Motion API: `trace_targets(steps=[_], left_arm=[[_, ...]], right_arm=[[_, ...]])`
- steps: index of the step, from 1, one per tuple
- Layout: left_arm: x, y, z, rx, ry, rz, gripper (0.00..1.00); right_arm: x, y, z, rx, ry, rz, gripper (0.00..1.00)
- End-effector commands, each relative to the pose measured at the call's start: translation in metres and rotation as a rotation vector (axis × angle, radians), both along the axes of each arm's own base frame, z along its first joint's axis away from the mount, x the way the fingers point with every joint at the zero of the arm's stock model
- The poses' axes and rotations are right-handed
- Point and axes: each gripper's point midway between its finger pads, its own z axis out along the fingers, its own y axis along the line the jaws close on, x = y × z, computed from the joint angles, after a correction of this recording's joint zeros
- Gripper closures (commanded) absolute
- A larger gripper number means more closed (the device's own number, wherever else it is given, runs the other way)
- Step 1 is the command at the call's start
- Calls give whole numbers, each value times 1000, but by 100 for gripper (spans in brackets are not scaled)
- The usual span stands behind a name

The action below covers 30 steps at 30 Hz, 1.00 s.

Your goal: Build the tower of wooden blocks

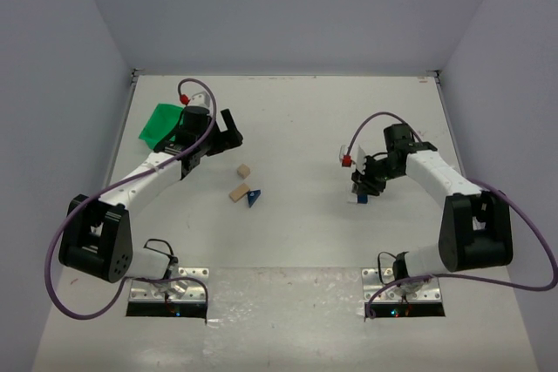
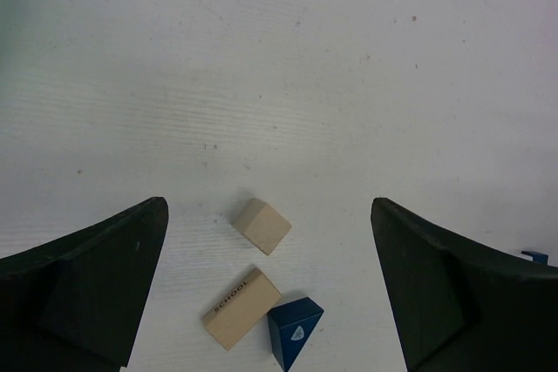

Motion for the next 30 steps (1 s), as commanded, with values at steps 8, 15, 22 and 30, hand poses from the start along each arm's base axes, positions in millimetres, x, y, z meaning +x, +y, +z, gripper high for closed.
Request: trace_targets(steps=[8, 15, 22, 30], left_arm=[[9, -6, 11, 18, -43, -32, 0], [8, -5, 11, 30, -41, -32, 0], [8, -2, 10, 45, -38, -29, 0], [7, -2, 10, 50, -35, -32, 0]], right_arm=[[12, -2, -4, -24, -35, 87, 84], [15, -10, -11, -78, -48, 111, 82], [17, -13, -12, -95, -62, 143, 82], [14, -8, -10, -69, -33, 174, 80]])
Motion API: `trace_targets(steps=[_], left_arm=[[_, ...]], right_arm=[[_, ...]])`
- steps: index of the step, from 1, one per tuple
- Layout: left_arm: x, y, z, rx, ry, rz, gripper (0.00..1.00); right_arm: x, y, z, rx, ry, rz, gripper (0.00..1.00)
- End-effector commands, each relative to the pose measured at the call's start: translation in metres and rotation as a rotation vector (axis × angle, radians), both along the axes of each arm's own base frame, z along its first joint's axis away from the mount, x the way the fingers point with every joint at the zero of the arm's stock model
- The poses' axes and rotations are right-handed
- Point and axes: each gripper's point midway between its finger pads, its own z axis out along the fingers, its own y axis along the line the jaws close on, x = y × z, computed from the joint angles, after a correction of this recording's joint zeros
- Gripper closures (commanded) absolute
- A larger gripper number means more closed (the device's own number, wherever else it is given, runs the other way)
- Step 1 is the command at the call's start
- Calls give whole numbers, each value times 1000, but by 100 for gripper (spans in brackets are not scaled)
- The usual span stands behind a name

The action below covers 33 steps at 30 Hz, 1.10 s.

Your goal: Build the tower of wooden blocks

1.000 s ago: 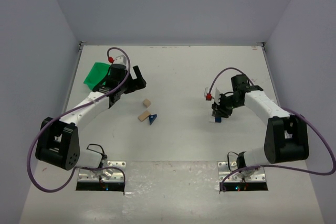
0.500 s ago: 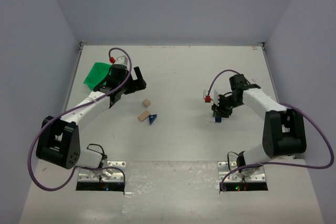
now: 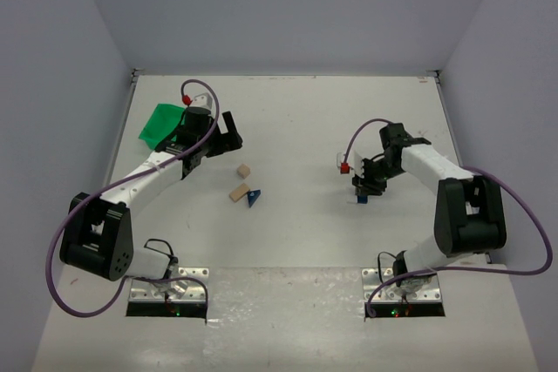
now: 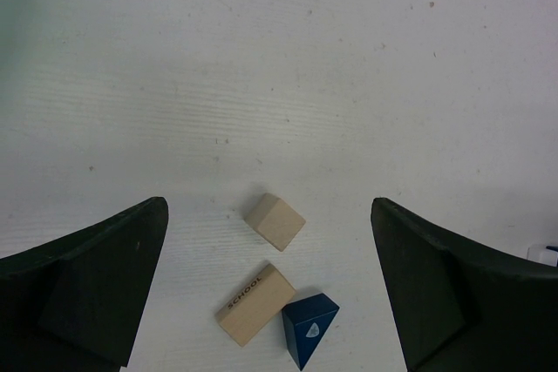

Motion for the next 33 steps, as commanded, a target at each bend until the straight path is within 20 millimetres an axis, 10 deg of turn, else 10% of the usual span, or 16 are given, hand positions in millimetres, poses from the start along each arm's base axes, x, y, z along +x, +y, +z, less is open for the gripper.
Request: trace_targets(steps=[1, 33], left_arm=[[10, -5, 17, 7, -54, -12, 0], [11, -7, 16, 8, -47, -19, 0]], right_arm=[[11, 6, 12, 34, -32, 45, 80], [10, 3, -2, 17, -22, 52, 74]])
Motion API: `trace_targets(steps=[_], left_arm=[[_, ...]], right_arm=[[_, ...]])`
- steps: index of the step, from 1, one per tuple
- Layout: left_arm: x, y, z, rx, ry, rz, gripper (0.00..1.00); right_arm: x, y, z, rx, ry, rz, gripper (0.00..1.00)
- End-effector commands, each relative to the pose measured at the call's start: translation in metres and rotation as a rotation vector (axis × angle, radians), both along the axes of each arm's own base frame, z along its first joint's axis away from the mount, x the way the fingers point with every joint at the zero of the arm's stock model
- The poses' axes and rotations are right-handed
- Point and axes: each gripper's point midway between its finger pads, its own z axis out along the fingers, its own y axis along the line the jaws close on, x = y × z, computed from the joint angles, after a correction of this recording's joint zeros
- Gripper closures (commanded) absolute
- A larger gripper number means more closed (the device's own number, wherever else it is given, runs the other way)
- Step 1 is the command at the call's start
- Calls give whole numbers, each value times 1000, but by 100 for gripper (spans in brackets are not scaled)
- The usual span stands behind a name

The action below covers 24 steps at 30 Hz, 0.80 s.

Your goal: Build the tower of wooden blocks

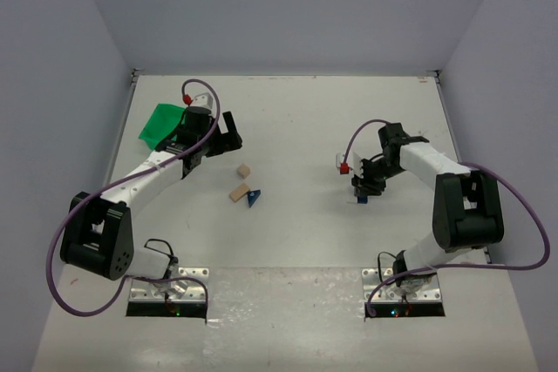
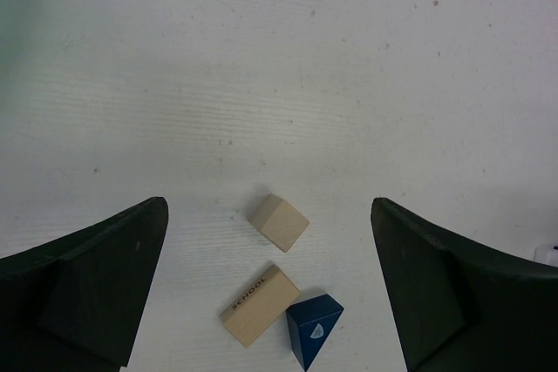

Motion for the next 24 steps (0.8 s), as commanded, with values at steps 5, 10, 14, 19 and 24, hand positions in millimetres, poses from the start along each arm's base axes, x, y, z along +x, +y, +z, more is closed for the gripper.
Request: trace_targets(steps=[5, 10, 14, 19, 24], left_arm=[[11, -8, 17, -8, -49, -17, 0], [11, -9, 18, -6, -51, -18, 0], [11, -7, 16, -1, -46, -13, 0], [12, -8, 15, -3, -42, -16, 0], [13, -10, 10, -3, -28, -22, 0]], right_arm=[[11, 2, 3, 16, -48, 28, 73], [10, 2, 2, 13, -47, 34, 73], [8, 0, 0, 0, -48, 36, 73], [6, 1, -3, 2, -38, 41, 73], [4, 2, -5, -1, -30, 45, 72]])
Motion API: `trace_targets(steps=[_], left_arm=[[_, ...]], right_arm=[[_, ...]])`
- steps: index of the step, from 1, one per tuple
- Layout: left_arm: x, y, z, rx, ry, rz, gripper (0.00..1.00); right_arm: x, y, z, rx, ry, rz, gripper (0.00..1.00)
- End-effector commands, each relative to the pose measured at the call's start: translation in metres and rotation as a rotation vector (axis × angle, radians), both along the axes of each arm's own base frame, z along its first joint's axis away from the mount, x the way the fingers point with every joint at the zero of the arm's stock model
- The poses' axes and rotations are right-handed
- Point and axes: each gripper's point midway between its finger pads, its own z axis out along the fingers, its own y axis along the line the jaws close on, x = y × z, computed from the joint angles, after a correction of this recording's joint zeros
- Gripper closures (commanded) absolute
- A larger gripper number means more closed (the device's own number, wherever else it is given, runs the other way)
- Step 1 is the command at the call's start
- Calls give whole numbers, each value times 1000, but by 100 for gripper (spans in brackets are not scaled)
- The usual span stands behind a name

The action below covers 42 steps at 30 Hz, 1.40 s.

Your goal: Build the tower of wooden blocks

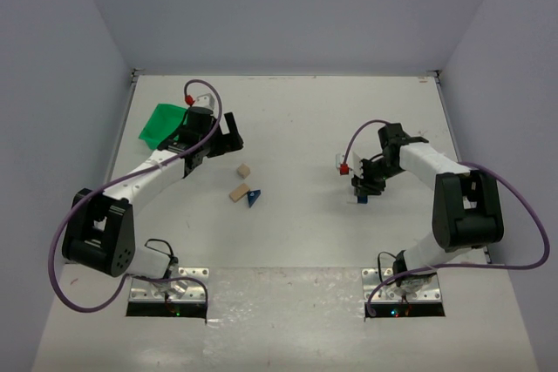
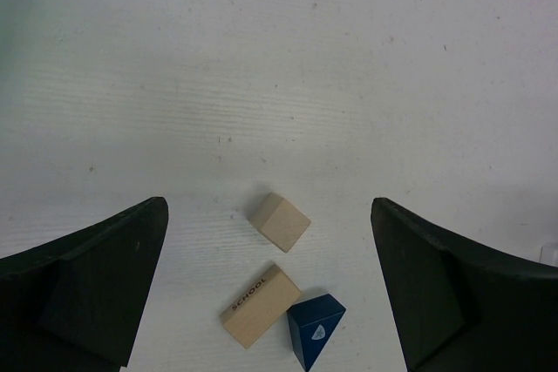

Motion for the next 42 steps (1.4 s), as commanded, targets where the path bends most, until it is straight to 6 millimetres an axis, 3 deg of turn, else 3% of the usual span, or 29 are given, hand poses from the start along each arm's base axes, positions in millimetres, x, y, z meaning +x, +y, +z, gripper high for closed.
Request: trace_targets(steps=[1, 15, 21, 25, 29, 34, 39, 42], left_arm=[[12, -7, 16, -7, -44, -15, 0], [12, -8, 15, -7, -41, -17, 0], [12, -8, 14, -5, -36, -19, 0], [10, -12, 12, -28, -28, -24, 0], [5, -20, 11, -61, -21, -20, 0], [-1, -26, 20, -45, -58, -12, 0], [-12, -28, 22, -9, -77, -3, 0], [-20, -22, 11, 73, -60, 9, 0]], right_arm=[[1, 2, -3, 1, -12, 33, 72], [-2, 1, -4, -9, -13, 29, 59], [0, -1, -3, -16, -37, 24, 43], [6, 0, 5, -12, -61, 9, 26], [14, 2, 25, -3, -105, 0, 2], [19, 20, 68, 77, -219, 34, 1], [14, 53, 120, 186, -345, 108, 1], [24, 81, 161, 295, -433, 98, 1]])
